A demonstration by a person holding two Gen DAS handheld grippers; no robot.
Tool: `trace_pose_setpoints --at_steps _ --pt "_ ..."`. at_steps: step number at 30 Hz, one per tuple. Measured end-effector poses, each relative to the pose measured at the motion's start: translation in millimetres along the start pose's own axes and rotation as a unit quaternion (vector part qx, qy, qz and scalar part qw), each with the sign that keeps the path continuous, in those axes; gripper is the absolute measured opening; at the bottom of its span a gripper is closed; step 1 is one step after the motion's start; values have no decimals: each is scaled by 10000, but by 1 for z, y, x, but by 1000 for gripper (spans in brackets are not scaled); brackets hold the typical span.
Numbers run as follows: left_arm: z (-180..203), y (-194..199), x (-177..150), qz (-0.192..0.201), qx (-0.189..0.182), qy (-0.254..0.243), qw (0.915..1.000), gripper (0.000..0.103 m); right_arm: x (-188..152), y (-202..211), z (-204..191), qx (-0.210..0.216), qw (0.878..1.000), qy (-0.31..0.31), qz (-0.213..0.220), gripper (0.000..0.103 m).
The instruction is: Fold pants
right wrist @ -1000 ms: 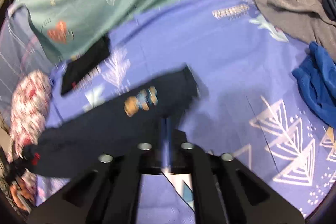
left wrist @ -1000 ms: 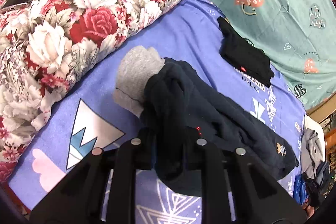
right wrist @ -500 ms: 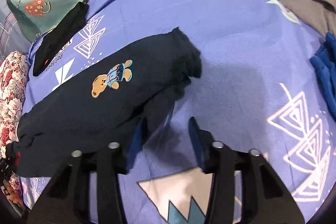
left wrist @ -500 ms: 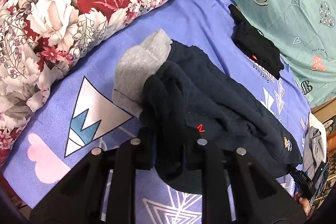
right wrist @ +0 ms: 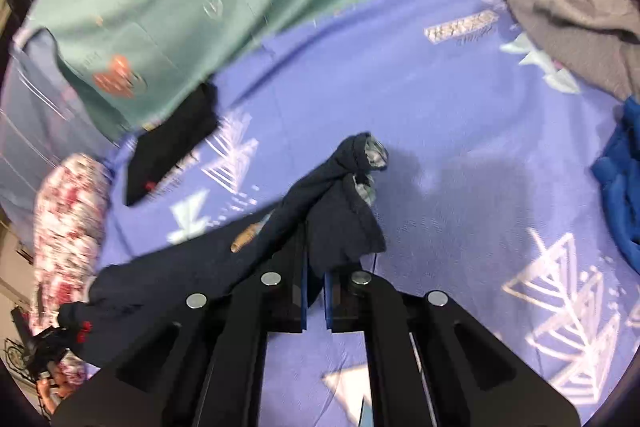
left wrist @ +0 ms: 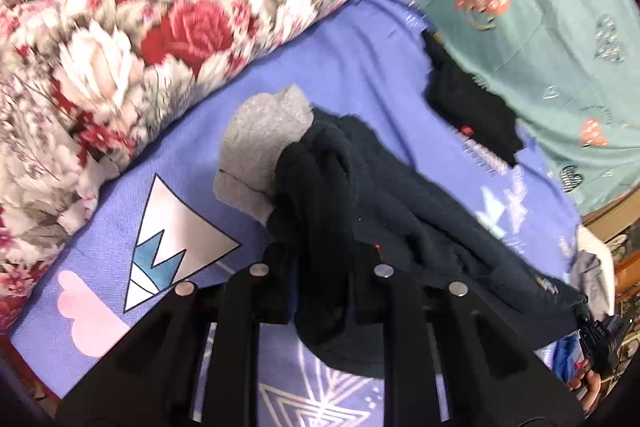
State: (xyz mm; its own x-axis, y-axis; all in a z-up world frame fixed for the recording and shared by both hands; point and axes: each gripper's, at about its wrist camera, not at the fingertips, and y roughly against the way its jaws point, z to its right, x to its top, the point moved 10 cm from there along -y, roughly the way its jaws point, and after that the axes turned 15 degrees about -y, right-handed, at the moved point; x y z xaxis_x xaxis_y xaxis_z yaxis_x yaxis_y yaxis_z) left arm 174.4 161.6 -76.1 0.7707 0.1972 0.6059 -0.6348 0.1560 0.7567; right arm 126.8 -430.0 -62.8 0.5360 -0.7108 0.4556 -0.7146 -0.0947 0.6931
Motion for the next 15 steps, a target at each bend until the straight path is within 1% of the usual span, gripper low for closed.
trace_pose_setpoints --at_steps 2,4,5,7,9,10,11,12,13,14,15 --pt "-2 16 2 157 10 -52 9999 17 -6 26 2 22 9999 60 116 5" --pt "-6 25 0 226 -51 -5 9997 17 -17 39 12 24 9999 93 113 5" --pt "-7 26 -3 196 -78 -4 9998 17 -24 37 25 -109 9999 57 37 6" --pt "-14 13 -16 -70 -37 39 10000 18 -45 19 61 -650 9971 -77 -381 6" --pt "-21 -6 -37 -460 -10 103 9989 18 -64 4 85 -1144 9905 -107 -750 9" --pt "-24 -10 -45 -545 2 117 9984 18 -71 1 92 -1323 9876 -98 -835 11" --pt "-25 -11 -51 -592 50 103 9982 19 -72 4 95 -1372 9873 -149 -789 24" --pt "-27 -11 -54 -607 114 65 9981 21 -68 8 98 -1471 9868 -180 -655 43" --pt "-29 -11 -57 -620 193 24 9979 25 -57 19 103 -1754 9840 -171 -260 49" --pt "-32 -11 -59 -640 247 9 9976 27 -47 28 104 -1944 9808 -124 73 56" --pt "-35 -12 -61 -664 278 44 9974 30 -41 35 100 -2006 9792 -72 303 62"
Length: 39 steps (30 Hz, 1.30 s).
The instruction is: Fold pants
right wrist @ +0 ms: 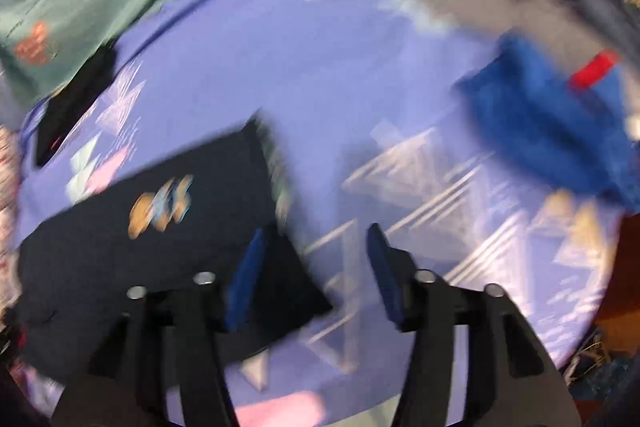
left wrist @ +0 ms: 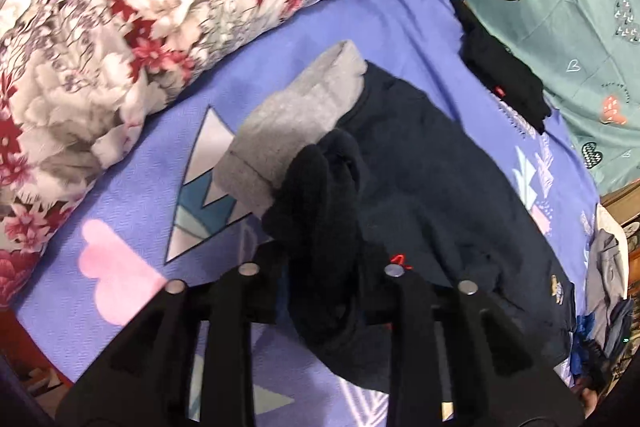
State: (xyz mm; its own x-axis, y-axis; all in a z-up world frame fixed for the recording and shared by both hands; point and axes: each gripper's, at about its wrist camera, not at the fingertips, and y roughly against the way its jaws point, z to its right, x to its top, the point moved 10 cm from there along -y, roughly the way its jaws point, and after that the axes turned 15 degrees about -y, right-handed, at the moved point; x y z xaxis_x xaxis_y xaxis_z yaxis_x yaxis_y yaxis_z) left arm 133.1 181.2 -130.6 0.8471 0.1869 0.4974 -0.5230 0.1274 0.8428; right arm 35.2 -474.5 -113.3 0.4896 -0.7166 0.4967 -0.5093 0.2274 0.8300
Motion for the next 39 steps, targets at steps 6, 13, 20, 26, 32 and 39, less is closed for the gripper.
trace_pose_setpoints --at_steps 6,13,20,26,32,39 --pt "-9 0 -7 -26 137 134 9998 41 -13 -12 2 107 9991 -3 -404 65" --pt "-17 0 -8 -80 318 184 9993 61 -59 -26 -1 258 9943 498 -911 38" --pt "-18 11 -5 15 540 109 9985 73 -43 -7 0 638 9966 248 -469 12" --pt "-38 36 9 388 1356 -77 9900 84 -44 -14 17 -69 9986 355 -374 55" --pt "-24 32 28 455 1163 -91 9921 86 5 -5 -6 749 9972 -61 11 67" --pt "57 0 39 438 633 -1011 9919 93 36 -70 -62 1096 9908 368 -698 67"
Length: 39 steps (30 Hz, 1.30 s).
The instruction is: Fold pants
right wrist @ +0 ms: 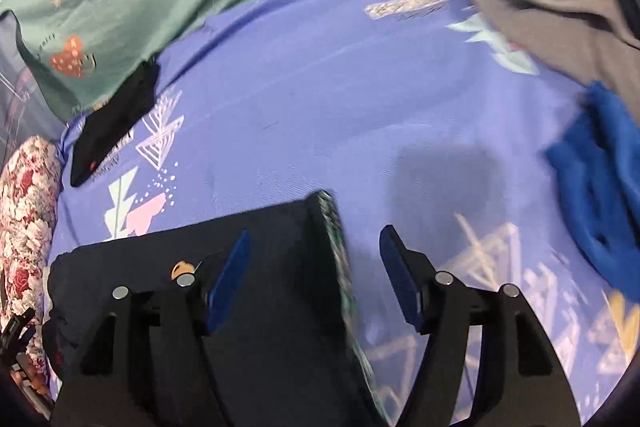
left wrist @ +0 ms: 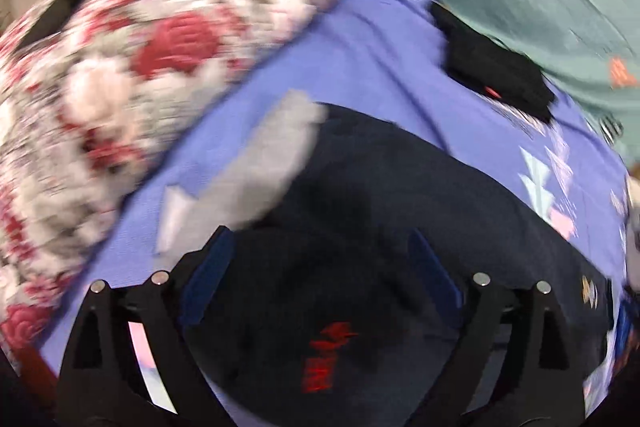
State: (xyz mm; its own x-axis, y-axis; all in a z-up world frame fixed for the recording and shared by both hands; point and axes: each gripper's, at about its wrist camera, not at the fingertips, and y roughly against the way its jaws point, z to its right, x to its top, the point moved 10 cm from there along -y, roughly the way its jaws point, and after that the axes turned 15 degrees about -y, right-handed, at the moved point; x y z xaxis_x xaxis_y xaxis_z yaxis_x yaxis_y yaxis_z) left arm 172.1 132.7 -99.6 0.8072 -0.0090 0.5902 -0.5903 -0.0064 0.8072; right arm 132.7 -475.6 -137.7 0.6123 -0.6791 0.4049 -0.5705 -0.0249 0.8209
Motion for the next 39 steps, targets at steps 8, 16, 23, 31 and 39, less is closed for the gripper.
trace_pose_setpoints --at_steps 8,16,23,31,39 --pt "41 -38 -8 -325 -69 -805 9962 96 2 -44 -12 -444 9956 747 -361 18" --pt "21 -60 -26 -607 94 -573 9965 96 51 6 -56 -91 9906 1179 691 3" --pt "6 -42 -10 -431 285 -659 9965 96 71 -20 -67 -523 9824 1517 954 3" --pt "-29 -45 55 -332 862 -1478 9847 96 47 -67 -27 -1072 9850 1326 273 56" --pt "-41 -102 72 -918 450 -1757 9791 96 44 -74 -22 -592 9955 733 -130 56"
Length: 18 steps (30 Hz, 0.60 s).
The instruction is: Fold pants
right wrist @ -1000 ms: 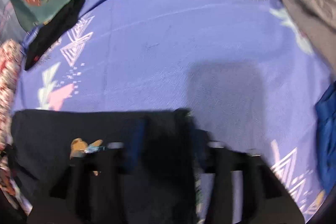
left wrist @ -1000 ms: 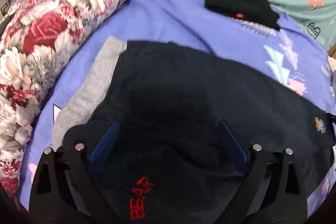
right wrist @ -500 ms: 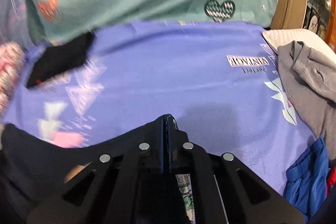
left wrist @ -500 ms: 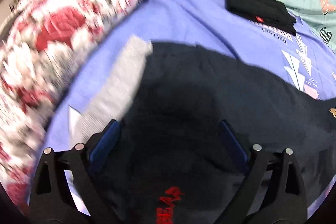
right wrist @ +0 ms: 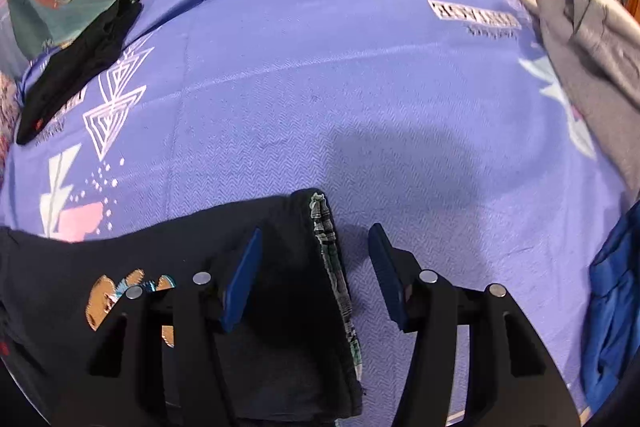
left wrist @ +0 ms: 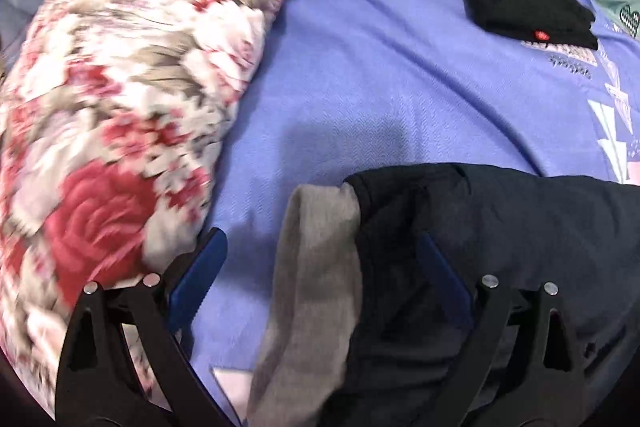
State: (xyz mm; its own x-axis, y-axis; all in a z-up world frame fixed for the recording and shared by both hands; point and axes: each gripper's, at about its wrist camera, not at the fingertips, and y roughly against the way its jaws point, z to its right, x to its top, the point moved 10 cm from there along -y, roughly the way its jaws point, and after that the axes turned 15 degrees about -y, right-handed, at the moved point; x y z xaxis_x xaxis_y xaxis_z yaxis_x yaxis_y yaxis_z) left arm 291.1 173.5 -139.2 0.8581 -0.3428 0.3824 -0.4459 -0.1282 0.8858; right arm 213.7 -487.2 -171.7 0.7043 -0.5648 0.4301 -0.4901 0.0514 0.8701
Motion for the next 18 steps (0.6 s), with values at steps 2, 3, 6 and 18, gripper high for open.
trace_pose_setpoints --at_steps 2,3,6,18 --pt "3 -12 4 -109 -205 -35 9997 96 -5 0 -2 102 9998 -125 -83 56" --pt "4 -16 4 -179 -286 -51 9994 96 -6 0 -3 133 9998 -139 -93 56" --pt "10 -28 7 -364 -636 -158 9972 96 -7 1 -10 366 9989 -163 -235 56" --pt "7 -39 17 -290 -1306 -234 9907 90 -2 -8 -27 481 9983 -11 -326 70"
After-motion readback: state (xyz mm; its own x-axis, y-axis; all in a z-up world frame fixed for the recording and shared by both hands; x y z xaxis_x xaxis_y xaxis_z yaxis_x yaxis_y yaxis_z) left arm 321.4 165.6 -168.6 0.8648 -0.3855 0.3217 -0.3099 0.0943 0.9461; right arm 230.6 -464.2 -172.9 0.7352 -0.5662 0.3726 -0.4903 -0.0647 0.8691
